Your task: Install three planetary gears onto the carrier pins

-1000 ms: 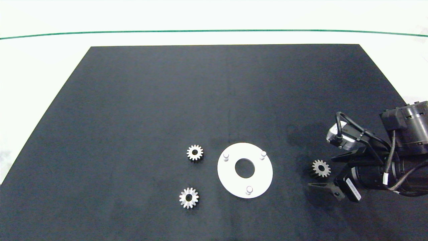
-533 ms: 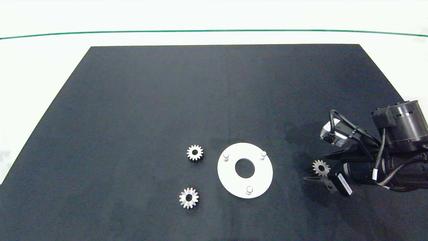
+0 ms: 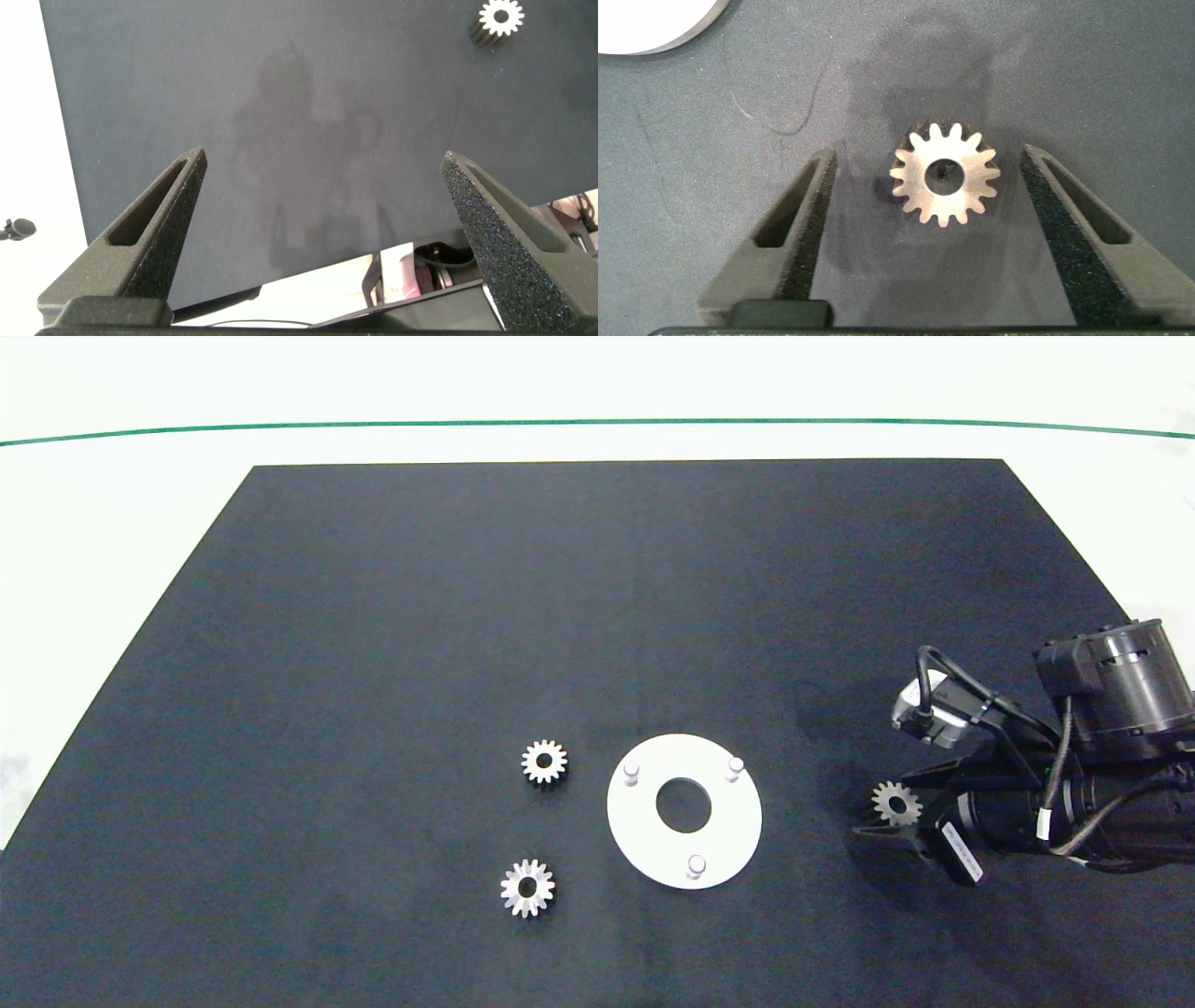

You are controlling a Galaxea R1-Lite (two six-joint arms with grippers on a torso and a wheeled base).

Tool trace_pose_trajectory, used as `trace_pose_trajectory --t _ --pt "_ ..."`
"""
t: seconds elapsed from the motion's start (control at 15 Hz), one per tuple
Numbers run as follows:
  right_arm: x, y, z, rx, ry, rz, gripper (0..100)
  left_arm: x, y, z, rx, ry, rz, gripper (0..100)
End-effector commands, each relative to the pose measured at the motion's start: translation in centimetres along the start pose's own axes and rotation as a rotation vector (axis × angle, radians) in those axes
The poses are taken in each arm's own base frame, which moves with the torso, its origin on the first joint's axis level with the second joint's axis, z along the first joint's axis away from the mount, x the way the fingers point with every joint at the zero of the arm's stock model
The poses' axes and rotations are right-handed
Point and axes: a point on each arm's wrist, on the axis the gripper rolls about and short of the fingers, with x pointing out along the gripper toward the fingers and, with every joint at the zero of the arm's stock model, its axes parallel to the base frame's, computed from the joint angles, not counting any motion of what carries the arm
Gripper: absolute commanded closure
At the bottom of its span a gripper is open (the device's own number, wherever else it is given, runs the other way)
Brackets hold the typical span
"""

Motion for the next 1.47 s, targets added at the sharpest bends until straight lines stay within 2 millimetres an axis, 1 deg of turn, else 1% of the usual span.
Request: trace_pose_trajectory --t 0.07,0.6,0.67,1.47 --pt "-0.04 -0.01 0.01 -0.003 -0.002 -0.001 30 -0.02 -0.01 -0.02 0.001 0.002 -0.001 0" --pt "0.53 -0.07 -0.08 0.0 0.015 0.003 45 -0.07 0.01 0.04 0.002 -0.001 -0.001 0" --pt "0.56 -0.08 -0.05 0.0 0.015 0.003 48 -0.07 0.01 0.04 0.002 -0.001 -0.001 0" --pt "0.45 -0.16 -0.14 0.003 0.015 -0.004 72 -0.17 0.03 0.15 0.001 -0.007 0.0 0"
